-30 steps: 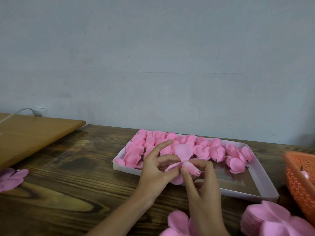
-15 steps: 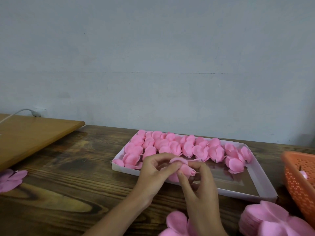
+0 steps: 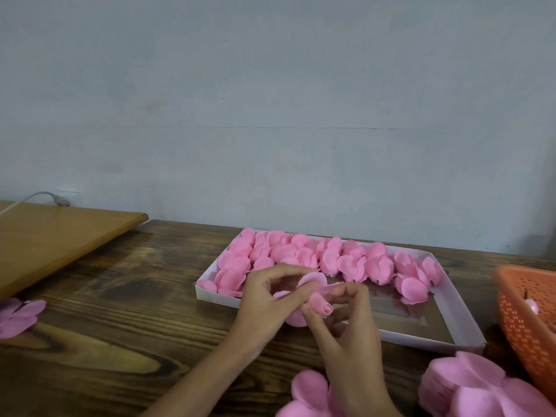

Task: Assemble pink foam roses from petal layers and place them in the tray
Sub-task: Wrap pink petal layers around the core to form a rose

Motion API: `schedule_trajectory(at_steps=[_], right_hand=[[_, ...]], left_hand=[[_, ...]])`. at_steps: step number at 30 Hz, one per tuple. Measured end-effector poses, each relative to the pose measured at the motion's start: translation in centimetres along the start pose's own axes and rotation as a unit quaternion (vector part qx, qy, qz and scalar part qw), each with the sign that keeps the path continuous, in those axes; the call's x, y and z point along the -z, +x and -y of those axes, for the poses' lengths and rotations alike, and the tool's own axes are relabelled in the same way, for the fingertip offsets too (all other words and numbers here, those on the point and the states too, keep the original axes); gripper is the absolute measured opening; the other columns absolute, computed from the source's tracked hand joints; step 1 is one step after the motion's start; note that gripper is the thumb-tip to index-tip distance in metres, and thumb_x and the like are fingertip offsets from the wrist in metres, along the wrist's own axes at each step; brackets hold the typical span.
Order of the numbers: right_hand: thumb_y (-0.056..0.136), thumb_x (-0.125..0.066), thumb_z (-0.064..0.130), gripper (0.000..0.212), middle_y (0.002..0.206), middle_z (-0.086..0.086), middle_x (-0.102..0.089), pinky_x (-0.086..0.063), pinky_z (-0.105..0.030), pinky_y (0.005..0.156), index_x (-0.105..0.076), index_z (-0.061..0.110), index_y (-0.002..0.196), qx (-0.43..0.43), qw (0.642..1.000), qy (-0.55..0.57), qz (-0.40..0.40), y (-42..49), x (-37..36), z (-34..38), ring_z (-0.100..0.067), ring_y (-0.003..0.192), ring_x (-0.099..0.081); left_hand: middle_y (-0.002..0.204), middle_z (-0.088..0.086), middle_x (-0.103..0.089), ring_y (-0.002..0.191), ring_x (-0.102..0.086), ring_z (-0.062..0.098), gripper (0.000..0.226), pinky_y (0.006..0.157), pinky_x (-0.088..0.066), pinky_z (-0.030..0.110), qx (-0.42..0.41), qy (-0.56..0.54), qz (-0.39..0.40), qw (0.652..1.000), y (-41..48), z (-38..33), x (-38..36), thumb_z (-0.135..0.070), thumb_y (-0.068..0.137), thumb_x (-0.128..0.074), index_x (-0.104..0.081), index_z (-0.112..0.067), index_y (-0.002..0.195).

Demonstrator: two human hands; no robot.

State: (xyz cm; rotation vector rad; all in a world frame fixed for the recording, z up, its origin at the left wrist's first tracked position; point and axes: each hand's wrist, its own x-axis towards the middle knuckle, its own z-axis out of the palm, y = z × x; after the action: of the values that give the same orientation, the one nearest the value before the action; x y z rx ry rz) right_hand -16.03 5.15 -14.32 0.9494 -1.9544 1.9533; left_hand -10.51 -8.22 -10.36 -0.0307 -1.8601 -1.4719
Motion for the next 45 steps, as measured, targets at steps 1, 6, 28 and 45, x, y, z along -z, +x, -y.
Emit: schedule_trajectory(at_steps=[1, 6, 28, 45], right_hand=[[0.071, -0.073, 0.059, 0.040, 0.098, 0.016, -0.071, -0.055, -0.032, 0.061, -0.050, 0.041, 0.099, -0.001, 1.000, 0.000, -0.001, 0.0, 0.0, 0.0, -0.012, 0.074, -0.067], [0.078, -0.075, 0.047, 0.030, 0.089, 0.008, -0.067, -0.053, -0.036, 0.058, -0.054, 0.035, 0.096, 0.013, 1.000, 0.003, 0.000, -0.1, 0.1, 0.2, -0.017, 0.071, -0.063], [0.073, -0.076, 0.056, 0.050, 0.089, 0.009, -0.068, -0.053, -0.020, 0.058, -0.056, 0.042, 0.118, 0.004, 0.999, 0.037, -0.022, 0.1, 0.1, 0.6, -0.012, 0.071, -0.066], [0.082, -0.082, 0.043, 0.036, 0.081, 0.009, -0.069, -0.053, -0.032, 0.059, -0.066, 0.039, 0.114, -0.009, 0.999, 0.036, -0.034, 0.3, 0.3, 0.3, -0.013, 0.069, -0.067]], left_hand=[[0.092, 0.001, -0.079, 0.091, -0.073, 0.014, 0.013, 0.082, -0.055, 0.023, -0.002, 0.000, -0.003, 1.000, 0.0, 0.0, 0.0, -0.007, 0.091, -0.079, -0.084, -0.017, 0.098], [0.088, 0.005, -0.077, 0.089, -0.069, 0.019, 0.011, 0.082, -0.051, 0.025, -0.051, 0.037, 0.010, 0.998, 0.0, 0.2, -0.1, -0.021, 0.095, -0.075, -0.085, -0.021, 0.090], [0.092, -0.010, -0.078, 0.091, -0.071, 0.006, 0.015, 0.082, -0.051, 0.019, -0.025, 0.020, 0.092, 0.995, -0.8, -1.0, -0.2, -0.024, 0.100, -0.068, -0.081, -0.030, 0.098], [0.119, 0.001, -0.078, 0.114, -0.074, 0.024, 0.040, 0.097, -0.060, 0.044, 0.010, 0.017, 0.158, 0.987, -0.2, 1.0, 0.7, -0.006, 0.089, -0.079, -0.076, -0.019, 0.127]])
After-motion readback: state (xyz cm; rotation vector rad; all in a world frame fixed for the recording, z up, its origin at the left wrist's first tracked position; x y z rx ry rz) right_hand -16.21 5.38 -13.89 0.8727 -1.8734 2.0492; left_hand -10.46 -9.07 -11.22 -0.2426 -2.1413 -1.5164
